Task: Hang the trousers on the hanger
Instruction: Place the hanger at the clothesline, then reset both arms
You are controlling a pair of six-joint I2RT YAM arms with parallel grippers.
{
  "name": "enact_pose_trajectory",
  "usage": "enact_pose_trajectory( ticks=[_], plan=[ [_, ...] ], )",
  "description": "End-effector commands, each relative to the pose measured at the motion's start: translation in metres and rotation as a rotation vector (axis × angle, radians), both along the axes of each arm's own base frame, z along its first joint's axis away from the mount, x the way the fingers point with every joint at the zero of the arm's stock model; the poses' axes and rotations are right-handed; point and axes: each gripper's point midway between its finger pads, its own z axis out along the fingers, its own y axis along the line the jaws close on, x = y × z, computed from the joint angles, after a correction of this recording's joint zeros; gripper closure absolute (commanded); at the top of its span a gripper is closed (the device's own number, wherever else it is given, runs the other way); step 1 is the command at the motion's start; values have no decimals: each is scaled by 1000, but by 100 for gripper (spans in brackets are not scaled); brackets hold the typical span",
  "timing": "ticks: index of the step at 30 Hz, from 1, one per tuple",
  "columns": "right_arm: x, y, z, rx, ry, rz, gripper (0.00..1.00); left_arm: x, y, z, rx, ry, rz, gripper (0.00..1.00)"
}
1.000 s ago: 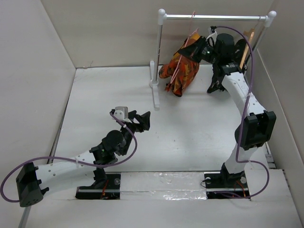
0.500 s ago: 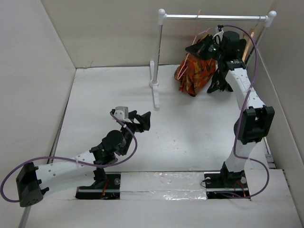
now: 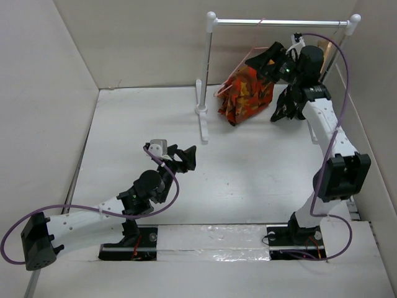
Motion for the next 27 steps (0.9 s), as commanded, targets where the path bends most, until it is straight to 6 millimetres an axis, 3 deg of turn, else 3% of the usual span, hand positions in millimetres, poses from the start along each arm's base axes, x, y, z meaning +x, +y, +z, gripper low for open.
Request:
enact_pose_trajectory(
  ticks=[1,2,3,5,6,7,8,9,10,11,12,13,14,15,16,17,18,19,24,27],
  plan=[
    [-36,-16,51,-92,-166,-85,9,3,7,11,-48,-17,36,31],
    [-39,-23,37,-114,-137,-122,0,3,7,11,-50,-18,39,31],
    [-47,-22,34,-128,-142,-124,0,4,8,10,-43,-13,44,30],
    [-81,-21,52,-143,-232,-132,0,3,9,11,-54,-9,46,30],
    [-93,-14,20,-158,-190,-108,0,3,9,11,-61,-10,47,29],
    [-123,-16,38,-163,-267,-104,0,3,12,13,-71,-14,51,29],
    [-138,-13,36,-168,-297,-97,0,3,14,12,-73,-13,60,28],
    [-151,-8,-1,-192,-252,-69,0,3,16,12,-77,-14,69,28],
    [-172,3,-10,-203,-267,-20,0,2,18,14,-87,-19,72,28],
    [-203,6,7,-179,-364,12,0,2,20,15,-93,-18,75,28],
    [-219,10,-2,-175,-373,43,0,1,22,14,-97,-13,80,28],
    [-230,14,-38,-187,-321,77,0,0,24,18,-122,-19,79,27],
    [-259,16,-35,-168,-361,106,0,-1,26,15,-124,-20,82,27],
    [-269,14,-44,-165,-359,107,0,0,29,15,-133,-26,88,26],
    [-276,13,-72,-182,-299,112,0,-1,31,19,-158,-40,88,25],
    [-283,11,-84,-180,-271,93,0,-1,31,16,-152,-41,86,25],
    [-295,5,-81,-156,-302,76,0,-2,31,15,-148,-38,81,25],
    [-296,4,-106,-166,-244,60,0,-2,30,16,-151,-36,79,25],
    [-311,6,-139,-169,-182,93,0,2,28,9,-129,-34,88,27],
    [-313,9,-136,-156,-185,107,0,5,19,4,-114,-11,74,26]
  ],
)
